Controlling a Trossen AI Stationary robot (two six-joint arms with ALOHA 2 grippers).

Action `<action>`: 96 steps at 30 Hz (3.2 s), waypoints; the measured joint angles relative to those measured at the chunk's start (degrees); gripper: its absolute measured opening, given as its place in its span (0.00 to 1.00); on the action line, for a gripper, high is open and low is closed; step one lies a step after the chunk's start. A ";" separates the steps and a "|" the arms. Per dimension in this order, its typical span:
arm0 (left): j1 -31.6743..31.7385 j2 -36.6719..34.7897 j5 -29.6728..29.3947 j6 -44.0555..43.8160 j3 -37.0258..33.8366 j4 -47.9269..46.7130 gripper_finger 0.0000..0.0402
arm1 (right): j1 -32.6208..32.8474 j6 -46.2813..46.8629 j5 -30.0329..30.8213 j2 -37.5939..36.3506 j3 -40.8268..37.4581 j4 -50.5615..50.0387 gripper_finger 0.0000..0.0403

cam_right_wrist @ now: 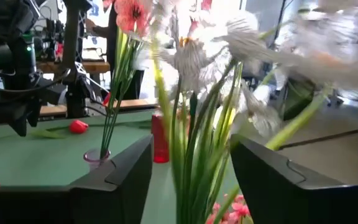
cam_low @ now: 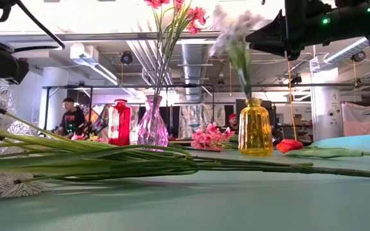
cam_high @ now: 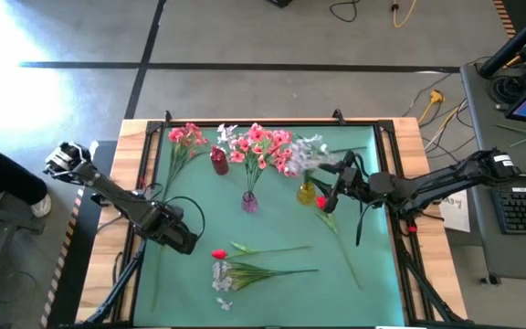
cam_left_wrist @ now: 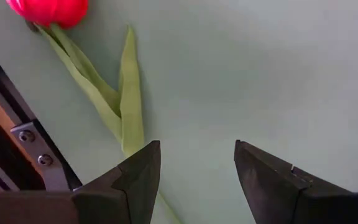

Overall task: Sort flowers into vase by color
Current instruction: Put the middle right white flower into the yellow vase, then put the bottom left red flower into the red vase

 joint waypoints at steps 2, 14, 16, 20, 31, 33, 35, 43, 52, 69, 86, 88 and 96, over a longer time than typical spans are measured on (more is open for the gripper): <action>0.00 0.77 0.00 -0.66 0.00 -0.24 0.48 | 0.00 0.67 0.00 -0.17 0.00 -0.97 0.55; -0.04 5.55 1.05 -2.40 0.00 -5.36 0.48 | 0.00 2.55 -0.04 -1.09 0.00 -2.67 0.67; -0.04 6.66 1.00 -2.35 0.00 -5.37 0.48 | 0.00 2.71 -0.07 -1.09 0.00 -2.78 0.68; -0.04 8.40 -0.05 -2.27 -0.43 -5.47 0.48 | 0.00 2.83 -0.09 -1.09 0.00 -3.40 0.67; -0.04 7.87 -0.11 -5.36 -5.62 -0.70 0.48 | 0.02 3.03 -0.15 -1.11 0.00 -3.83 0.67; -0.04 7.68 -0.22 -5.48 -6.42 1.01 0.48 | 0.02 3.51 -0.18 -1.11 0.00 -3.83 0.67; -0.04 7.73 -0.52 -5.49 -7.18 3.12 0.48 | 0.02 3.64 -0.48 -1.11 0.00 -3.85 0.66; -0.09 7.79 -1.01 -5.23 -7.73 3.55 0.33 | 0.02 4.40 -0.57 -1.13 0.00 -3.83 0.65; -0.09 7.45 -1.31 -5.04 -7.35 2.35 0.02 | 0.02 4.40 -0.55 -1.13 0.00 -3.84 0.66; -0.04 1.61 -13.67 -1.98 0.68 -4.69 0.00 | 0.02 3.90 -0.55 -1.13 0.00 -3.85 0.66; -0.04 -10.08 -57.43 6.05 10.79 -9.32 0.00 | 0.02 3.90 -0.55 -1.11 0.00 -3.88 0.66; -0.04 -10.68 -63.31 9.64 12.83 -9.23 0.00 | 0.02 3.90 -0.55 -1.11 0.00 -3.86 0.66; 0.15 -11.16 -77.21 25.16 22.09 -8.65 0.00 | 0.02 3.90 -0.55 -1.11 0.00 -3.85 0.66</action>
